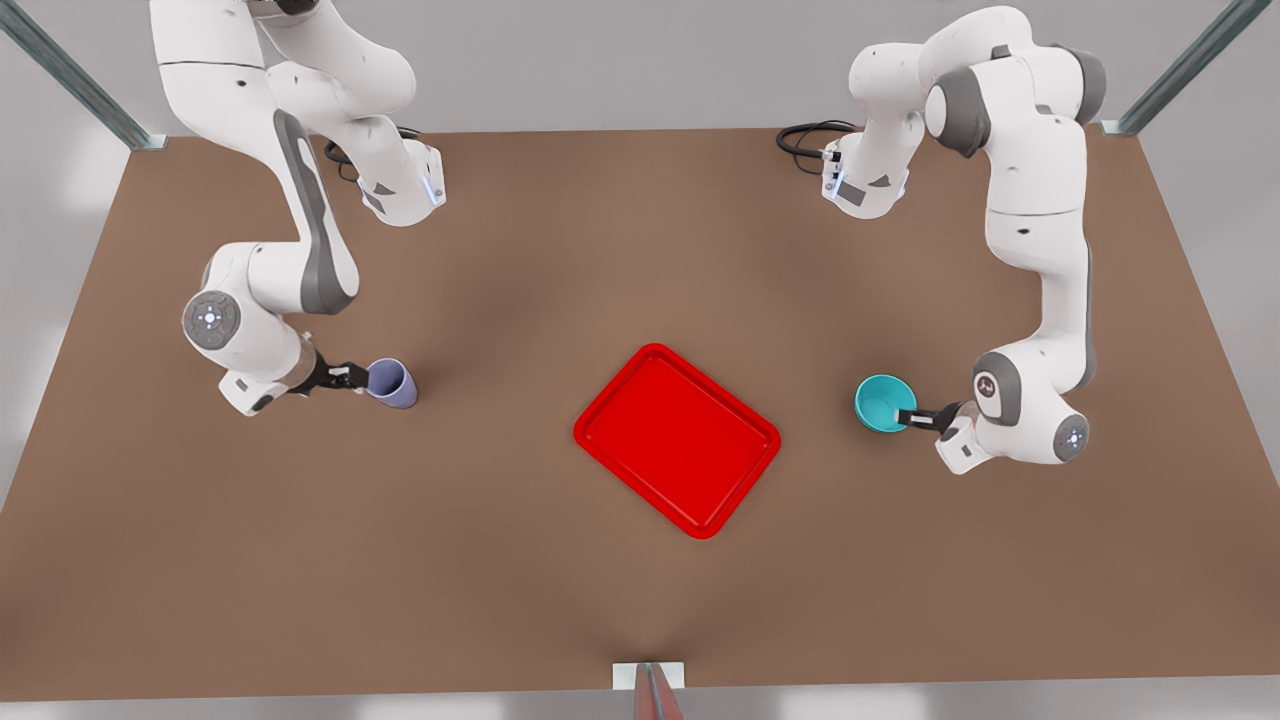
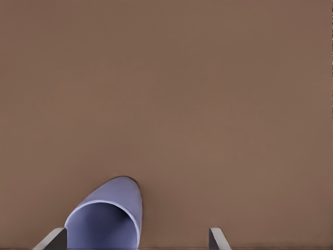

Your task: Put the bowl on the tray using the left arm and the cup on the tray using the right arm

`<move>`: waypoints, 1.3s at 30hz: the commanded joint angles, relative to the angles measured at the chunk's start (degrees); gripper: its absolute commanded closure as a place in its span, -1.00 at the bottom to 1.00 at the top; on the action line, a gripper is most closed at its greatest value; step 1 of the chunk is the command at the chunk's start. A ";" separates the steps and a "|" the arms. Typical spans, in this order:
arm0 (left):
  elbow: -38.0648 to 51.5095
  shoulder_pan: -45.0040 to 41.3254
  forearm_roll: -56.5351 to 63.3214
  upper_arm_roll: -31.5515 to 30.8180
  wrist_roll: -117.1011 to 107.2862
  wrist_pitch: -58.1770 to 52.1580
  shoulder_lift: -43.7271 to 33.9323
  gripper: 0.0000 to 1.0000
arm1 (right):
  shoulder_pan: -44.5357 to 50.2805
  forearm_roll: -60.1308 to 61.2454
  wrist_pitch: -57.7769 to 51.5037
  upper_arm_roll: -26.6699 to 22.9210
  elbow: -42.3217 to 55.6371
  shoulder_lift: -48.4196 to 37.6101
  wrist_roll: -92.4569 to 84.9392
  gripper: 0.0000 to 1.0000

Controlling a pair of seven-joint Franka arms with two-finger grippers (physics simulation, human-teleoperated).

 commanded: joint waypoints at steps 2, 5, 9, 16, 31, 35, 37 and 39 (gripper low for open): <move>0.00 0.00 -0.60 0.00 -0.18 0.01 0.00 0.57 | 0.16 0.00 0.01 0.00 0.10 0.72 0.00 -1.00; 0.00 0.00 -0.60 0.00 -0.26 -0.08 0.00 0.57 | 0.34 0.00 0.01 -0.53 0.01 0.90 -0.35 -1.00; 0.44 0.00 -0.60 0.00 -0.70 -0.52 0.17 0.57 | 1.83 0.00 -0.61 -0.44 -0.17 0.99 -2.46 -1.00; 7.55 -0.09 -3.76 -1.05 -5.27 -5.79 -0.53 0.57 | 2.45 0.00 -0.70 -0.44 -1.40 2.13 -3.69 -1.00; 16.79 -13.62 -3.41 -15.47 -41.14 4.49 6.59 0.25 | 2.45 0.00 0.10 -0.53 -2.01 6.17 -5.10 -1.00; 16.96 -13.36 -3.41 -14.94 -40.08 4.14 6.77 -1.00 | 2.36 0.00 0.27 -0.62 -1.93 7.14 -5.10 -1.00; 17.05 -13.10 -3.06 -13.80 -39.99 3.70 5.89 -1.00 | 2.36 0.00 0.80 -0.62 -1.84 8.02 -5.10 -1.00; 20.21 -13.01 2.12 -12.39 -38.41 0.89 5.09 -1.00 | 2.36 0.00 1.15 -0.62 -1.84 8.81 -5.10 -1.00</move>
